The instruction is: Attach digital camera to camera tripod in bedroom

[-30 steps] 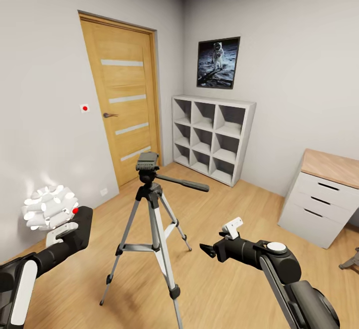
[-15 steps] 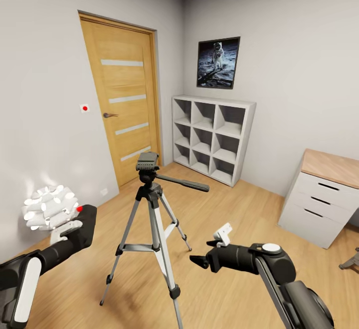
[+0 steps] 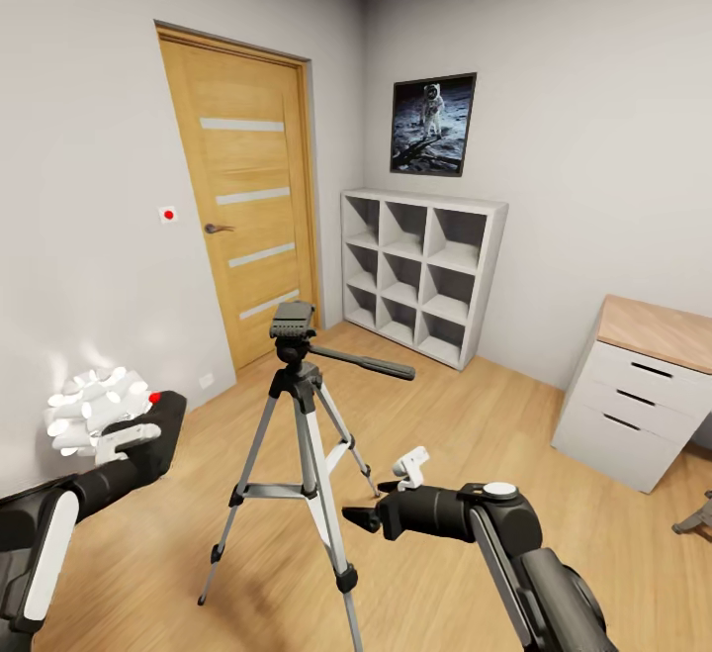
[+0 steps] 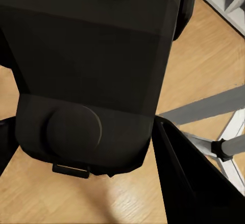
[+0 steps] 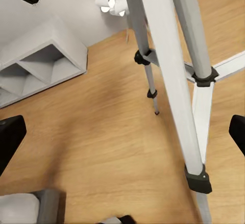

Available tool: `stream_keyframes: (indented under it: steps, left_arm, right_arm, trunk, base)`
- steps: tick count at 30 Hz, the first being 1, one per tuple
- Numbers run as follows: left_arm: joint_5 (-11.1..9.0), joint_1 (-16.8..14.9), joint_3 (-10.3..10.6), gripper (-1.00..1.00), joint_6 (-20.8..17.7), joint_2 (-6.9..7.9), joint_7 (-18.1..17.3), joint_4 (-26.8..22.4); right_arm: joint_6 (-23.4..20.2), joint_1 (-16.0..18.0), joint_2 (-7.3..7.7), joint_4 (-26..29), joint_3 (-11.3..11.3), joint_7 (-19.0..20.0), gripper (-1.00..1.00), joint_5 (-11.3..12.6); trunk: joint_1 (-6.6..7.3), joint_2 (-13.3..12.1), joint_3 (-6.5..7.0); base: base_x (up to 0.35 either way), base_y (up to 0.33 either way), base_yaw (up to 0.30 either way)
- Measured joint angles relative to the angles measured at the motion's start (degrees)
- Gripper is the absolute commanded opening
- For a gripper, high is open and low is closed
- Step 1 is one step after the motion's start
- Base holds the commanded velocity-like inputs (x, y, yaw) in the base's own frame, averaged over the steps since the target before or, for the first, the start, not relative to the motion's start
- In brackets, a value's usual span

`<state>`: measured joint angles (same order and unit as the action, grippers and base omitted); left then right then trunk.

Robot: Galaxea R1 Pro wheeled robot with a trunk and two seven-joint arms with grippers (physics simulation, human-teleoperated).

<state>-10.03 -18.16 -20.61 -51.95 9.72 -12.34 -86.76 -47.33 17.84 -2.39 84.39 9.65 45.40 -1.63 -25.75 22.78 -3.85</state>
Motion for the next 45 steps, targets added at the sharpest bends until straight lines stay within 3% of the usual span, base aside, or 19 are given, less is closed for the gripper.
stream_keyframes:
  steps: [6,12,17,23,45]
  left_arm:
    - [0.0,-0.2,-2.6,-1.0,3.8,0.81,0.0,0.6]
    - [-1.6,-2.1,-5.6,-1.0,14.7,1.42,-0.8,3.1]
    - [-2.6,-3.9,-7.3,-1.0,21.0,2.17,-2.3,7.4]
    - [-2.6,-2.0,-7.4,-1.0,21.1,4.12,-2.5,7.2]
    - [-2.7,-1.1,-7.4,-1.0,20.6,4.14,-2.4,7.3]
  right_arm:
    - [0.1,0.2,-0.55,-0.5,0.1,0.0,1.0,0.1]
    - [0.0,0.2,-0.71,-0.7,0.1,0.1,1.0,0.1]
    - [0.1,0.2,-0.77,-0.8,0.4,0.0,1.0,0.0]
    - [-1.3,1.1,-1.17,-0.6,1.1,1.6,1.0,0.4]
    - [-0.9,0.9,-1.02,-0.2,1.0,0.7,1.0,0.1]
  trunk:
    - [0.0,0.0,0.0]
    - [0.0,0.0,0.0]
    - [0.0,0.0,0.0]
    - [0.0,0.0,0.0]
    - [0.0,0.0,0.0]
  base:
    - [0.0,0.0,0.0]
    - [0.0,0.0,0.0]
    - [0.0,0.0,0.0]
    - [0.0,0.0,0.0]
    - [0.0,0.0,0.0]
